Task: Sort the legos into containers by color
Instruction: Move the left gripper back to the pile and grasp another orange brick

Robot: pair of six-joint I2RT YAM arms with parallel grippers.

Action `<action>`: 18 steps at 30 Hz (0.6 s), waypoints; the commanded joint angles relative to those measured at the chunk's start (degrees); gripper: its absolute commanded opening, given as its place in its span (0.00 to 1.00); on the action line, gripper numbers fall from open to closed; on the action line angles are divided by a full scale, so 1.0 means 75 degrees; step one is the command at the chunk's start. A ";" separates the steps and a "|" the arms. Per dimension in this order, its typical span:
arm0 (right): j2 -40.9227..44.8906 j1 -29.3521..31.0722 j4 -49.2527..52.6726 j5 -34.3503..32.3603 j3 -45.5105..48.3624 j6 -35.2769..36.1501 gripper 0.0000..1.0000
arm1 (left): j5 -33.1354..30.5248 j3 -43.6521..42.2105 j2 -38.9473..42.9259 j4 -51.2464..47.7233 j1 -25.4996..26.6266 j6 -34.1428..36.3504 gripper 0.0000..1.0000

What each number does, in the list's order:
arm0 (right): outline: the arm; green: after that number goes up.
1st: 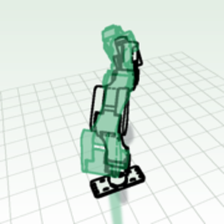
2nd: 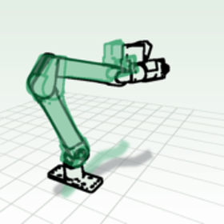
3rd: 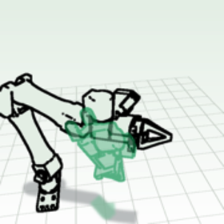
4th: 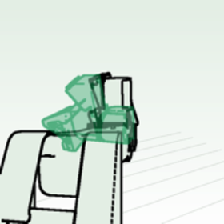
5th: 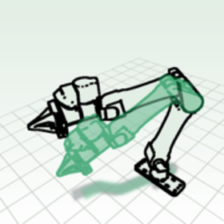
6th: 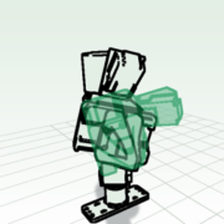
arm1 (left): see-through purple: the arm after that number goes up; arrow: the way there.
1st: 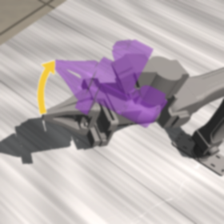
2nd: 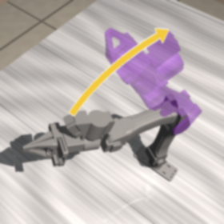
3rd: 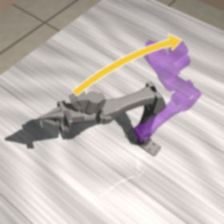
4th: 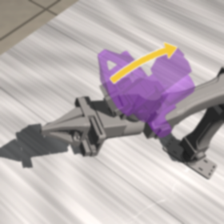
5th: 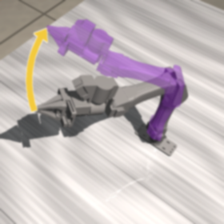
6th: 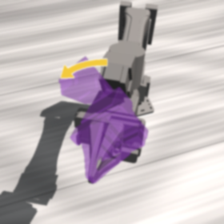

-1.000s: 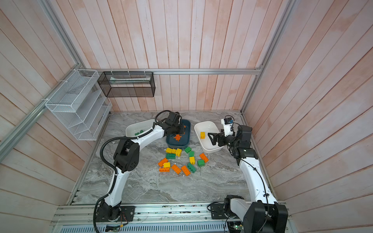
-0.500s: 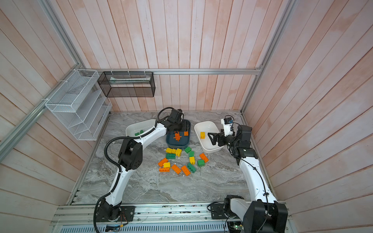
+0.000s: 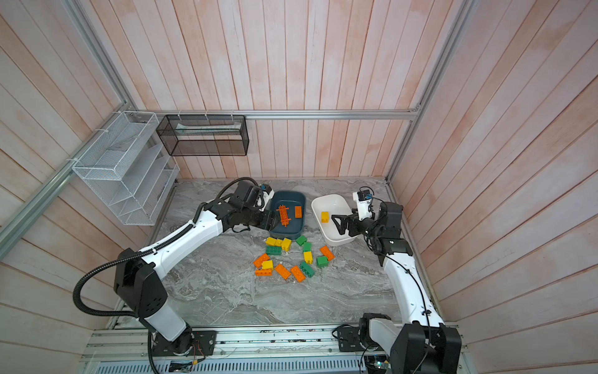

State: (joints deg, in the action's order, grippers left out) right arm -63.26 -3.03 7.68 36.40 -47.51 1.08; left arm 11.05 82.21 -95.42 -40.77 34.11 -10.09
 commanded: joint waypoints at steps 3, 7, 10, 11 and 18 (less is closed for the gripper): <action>0.0100 0.0099 -0.0085 0.0238 0.0181 -0.0075 0.98 | 0.0647 -0.1241 0.0209 -0.0538 -0.0502 0.1341 0.72; 0.0121 0.0146 -0.0039 0.0244 0.0205 -0.0068 0.98 | 0.0479 -0.1620 -0.0018 -0.0410 -0.0610 0.1713 0.71; 0.0202 0.0146 -0.0007 0.0186 0.0237 -0.0056 0.98 | 0.0443 -0.2007 -0.0082 0.0005 -0.0526 0.1821 0.69; 0.0217 0.0155 -0.0006 0.0177 0.0251 -0.0052 0.98 | 0.0423 -0.2116 -0.0107 0.0160 -0.0480 0.1870 0.69; 0.0176 0.0158 -0.0001 0.0190 0.0262 -0.0039 0.98 | 0.0020 -0.2313 -0.0639 0.0541 -0.0146 0.2034 0.68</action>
State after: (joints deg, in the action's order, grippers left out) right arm -62.39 -2.15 7.53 37.21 -46.04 1.02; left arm 12.95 66.32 -98.45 -39.42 32.10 3.29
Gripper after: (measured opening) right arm 0.980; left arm 0.686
